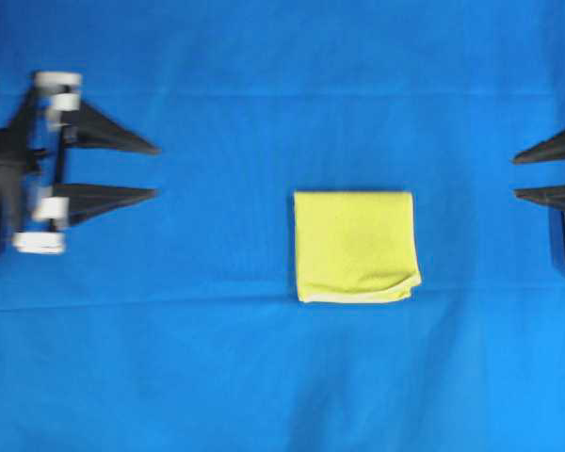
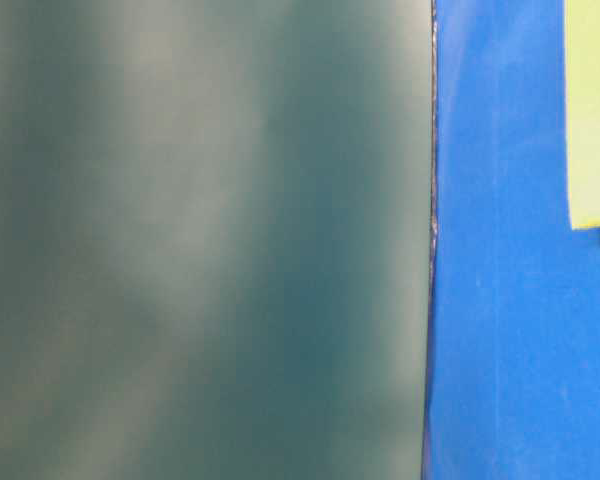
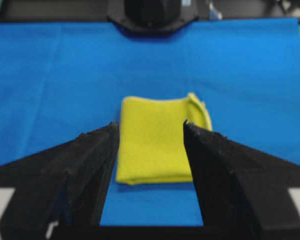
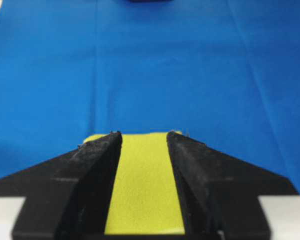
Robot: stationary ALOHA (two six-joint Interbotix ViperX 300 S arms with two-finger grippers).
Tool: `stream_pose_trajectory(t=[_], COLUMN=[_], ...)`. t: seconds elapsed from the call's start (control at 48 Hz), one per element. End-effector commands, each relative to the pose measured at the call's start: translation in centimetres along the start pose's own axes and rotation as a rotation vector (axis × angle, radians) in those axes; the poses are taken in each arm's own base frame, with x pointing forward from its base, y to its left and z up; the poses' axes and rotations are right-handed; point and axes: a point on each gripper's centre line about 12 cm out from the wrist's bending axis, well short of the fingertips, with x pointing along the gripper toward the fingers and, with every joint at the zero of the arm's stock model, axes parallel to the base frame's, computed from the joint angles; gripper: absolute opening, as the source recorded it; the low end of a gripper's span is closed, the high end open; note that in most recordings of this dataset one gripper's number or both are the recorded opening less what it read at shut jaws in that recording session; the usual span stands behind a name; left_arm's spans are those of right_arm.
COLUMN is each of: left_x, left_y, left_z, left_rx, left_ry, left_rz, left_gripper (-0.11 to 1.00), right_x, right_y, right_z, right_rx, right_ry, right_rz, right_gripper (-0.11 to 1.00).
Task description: Fold a vertical towel.
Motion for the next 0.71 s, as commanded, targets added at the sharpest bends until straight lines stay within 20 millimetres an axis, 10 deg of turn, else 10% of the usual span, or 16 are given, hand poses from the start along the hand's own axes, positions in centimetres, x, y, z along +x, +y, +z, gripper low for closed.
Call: stream_pose_trajectory(t=[0.0, 0.333, 0.688], left_x=[-2.0, -7.9, -8.6], left_y=[0.2, 0.1, 0.3], left_z=[0.1, -4.4, -7.2], left_rx=[0.014, -0.001, -0.023], left_ry=[-0.035, -0.117, -0.098], left_rz=[0.008, 0.022, 0.043], left_gripper=[0.51, 0.51, 0.51], right_x=[-0.8, -1.1, -0.6], right_y=[-0.3, -1.4, -1.6], right_z=[0.0, -3.6, -5.2], right_rx=[0.002, 0.065, 0.108], right_ry=[-0.035, -0.053, -0.044], right_rz=[-0.010, -0.069, -0.072], right_gripper=[0.49, 0.49, 0.49])
